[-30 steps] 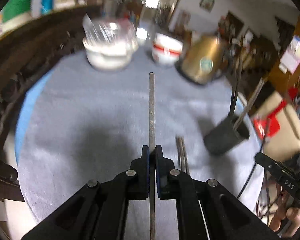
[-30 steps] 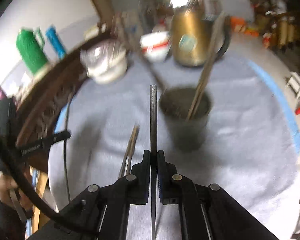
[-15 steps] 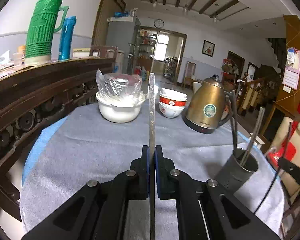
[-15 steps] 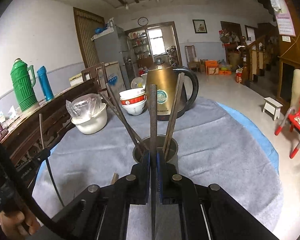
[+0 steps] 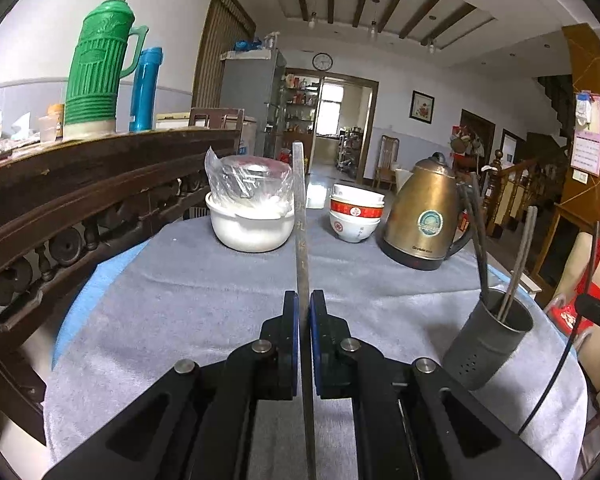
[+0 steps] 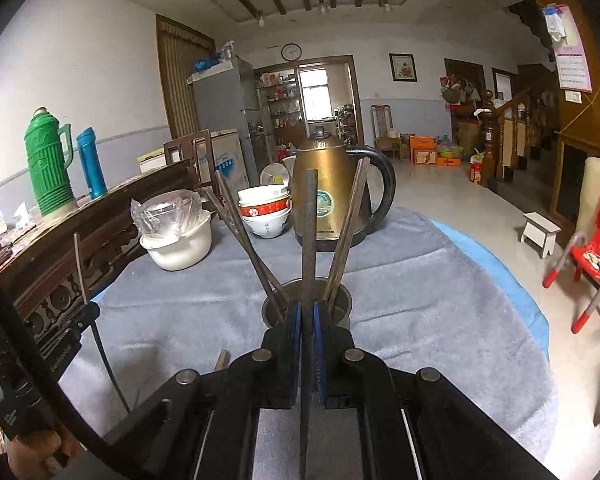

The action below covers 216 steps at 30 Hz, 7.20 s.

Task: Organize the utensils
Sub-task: 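Lift both chopsticks and lower them toward the grey cup, then lower both held chopsticks into the grey perforated cup with both tools, then open both tools over the cup and withdraw them toward the table, then close the right tool on a chopstick while the left tool grasps another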

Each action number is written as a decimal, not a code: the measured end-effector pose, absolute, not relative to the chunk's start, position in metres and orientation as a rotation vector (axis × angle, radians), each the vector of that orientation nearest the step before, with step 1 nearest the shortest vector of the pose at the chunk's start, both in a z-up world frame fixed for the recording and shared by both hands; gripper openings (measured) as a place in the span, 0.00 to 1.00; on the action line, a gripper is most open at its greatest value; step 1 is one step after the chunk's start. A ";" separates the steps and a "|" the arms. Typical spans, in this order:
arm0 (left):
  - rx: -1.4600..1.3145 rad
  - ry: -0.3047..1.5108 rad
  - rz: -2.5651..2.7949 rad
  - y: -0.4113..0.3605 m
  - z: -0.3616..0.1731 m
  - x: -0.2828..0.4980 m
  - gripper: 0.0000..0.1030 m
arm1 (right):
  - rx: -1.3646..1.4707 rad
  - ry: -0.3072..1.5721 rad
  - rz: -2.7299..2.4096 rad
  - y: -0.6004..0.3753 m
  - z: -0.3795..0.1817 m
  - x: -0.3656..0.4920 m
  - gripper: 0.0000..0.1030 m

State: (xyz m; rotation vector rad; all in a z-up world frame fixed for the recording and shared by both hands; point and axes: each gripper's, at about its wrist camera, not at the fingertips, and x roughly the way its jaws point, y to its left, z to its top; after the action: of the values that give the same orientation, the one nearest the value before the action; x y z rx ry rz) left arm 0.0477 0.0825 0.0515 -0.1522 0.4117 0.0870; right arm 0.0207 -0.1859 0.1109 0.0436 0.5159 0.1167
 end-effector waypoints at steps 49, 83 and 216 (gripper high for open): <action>-0.337 0.399 -0.016 0.104 0.090 -0.011 0.06 | 0.101 0.472 0.119 -0.209 0.136 -0.025 0.07; -0.232 0.554 -0.051 0.052 0.105 0.034 0.06 | 0.129 0.405 0.135 -0.217 0.169 -0.025 0.07; -0.105 1.009 0.118 0.084 -0.035 0.035 0.67 | 0.071 1.133 0.354 -0.116 -0.001 0.055 0.36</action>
State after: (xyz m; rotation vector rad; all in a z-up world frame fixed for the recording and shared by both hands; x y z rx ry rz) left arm 0.0346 0.0841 -0.0347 -0.1050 1.0094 0.1182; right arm 0.0554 -0.1163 -0.0014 0.0712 1.1327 0.3538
